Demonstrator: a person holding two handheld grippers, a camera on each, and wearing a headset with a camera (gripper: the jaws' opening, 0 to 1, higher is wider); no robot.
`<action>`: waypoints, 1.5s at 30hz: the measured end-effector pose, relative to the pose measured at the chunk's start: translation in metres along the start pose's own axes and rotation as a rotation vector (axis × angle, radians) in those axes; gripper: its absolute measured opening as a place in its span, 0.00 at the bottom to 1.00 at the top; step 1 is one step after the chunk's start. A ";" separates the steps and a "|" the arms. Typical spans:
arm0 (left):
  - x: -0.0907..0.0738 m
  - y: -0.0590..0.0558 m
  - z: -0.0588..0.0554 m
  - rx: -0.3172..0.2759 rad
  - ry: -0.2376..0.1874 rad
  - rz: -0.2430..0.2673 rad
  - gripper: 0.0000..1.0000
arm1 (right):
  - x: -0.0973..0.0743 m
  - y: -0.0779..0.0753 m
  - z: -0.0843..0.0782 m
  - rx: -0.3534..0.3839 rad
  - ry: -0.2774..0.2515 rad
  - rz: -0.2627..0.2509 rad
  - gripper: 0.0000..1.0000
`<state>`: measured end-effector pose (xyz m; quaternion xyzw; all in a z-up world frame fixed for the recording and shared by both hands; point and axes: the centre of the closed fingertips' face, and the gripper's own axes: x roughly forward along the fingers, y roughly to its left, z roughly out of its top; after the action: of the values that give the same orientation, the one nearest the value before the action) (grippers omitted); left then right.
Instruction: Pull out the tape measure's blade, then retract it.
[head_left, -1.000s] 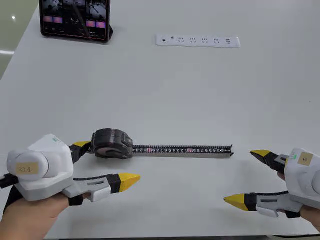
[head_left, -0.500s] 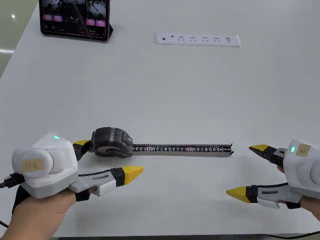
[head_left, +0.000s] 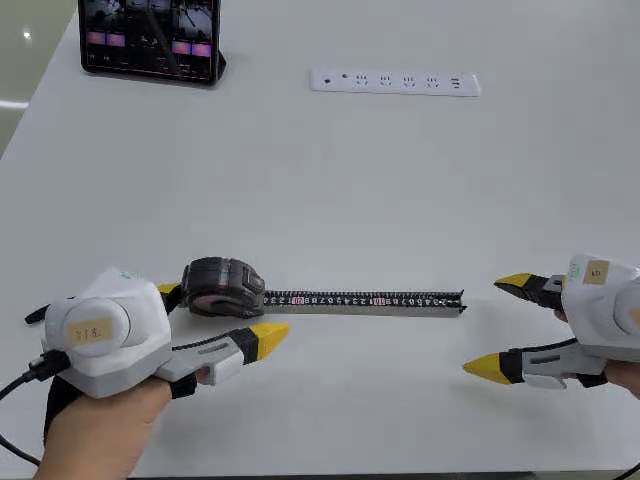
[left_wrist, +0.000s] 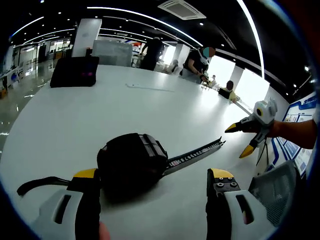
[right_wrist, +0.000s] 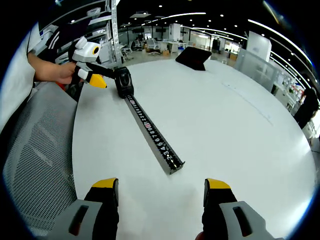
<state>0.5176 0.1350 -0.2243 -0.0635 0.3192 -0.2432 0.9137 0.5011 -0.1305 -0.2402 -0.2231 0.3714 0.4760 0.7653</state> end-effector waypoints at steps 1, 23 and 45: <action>0.000 0.000 0.000 -0.001 0.001 0.006 0.85 | 0.000 -0.001 -0.001 -0.010 0.009 0.006 0.67; 0.008 0.014 0.003 -0.068 -0.034 0.139 0.77 | 0.013 -0.016 0.006 -0.098 0.061 0.074 0.52; 0.013 0.028 0.003 -0.107 -0.022 0.241 0.64 | 0.024 -0.016 0.011 -0.171 0.098 0.138 0.33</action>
<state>0.5392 0.1527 -0.2367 -0.0762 0.3269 -0.1136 0.9351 0.5256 -0.1168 -0.2522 -0.2844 0.3811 0.5459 0.6898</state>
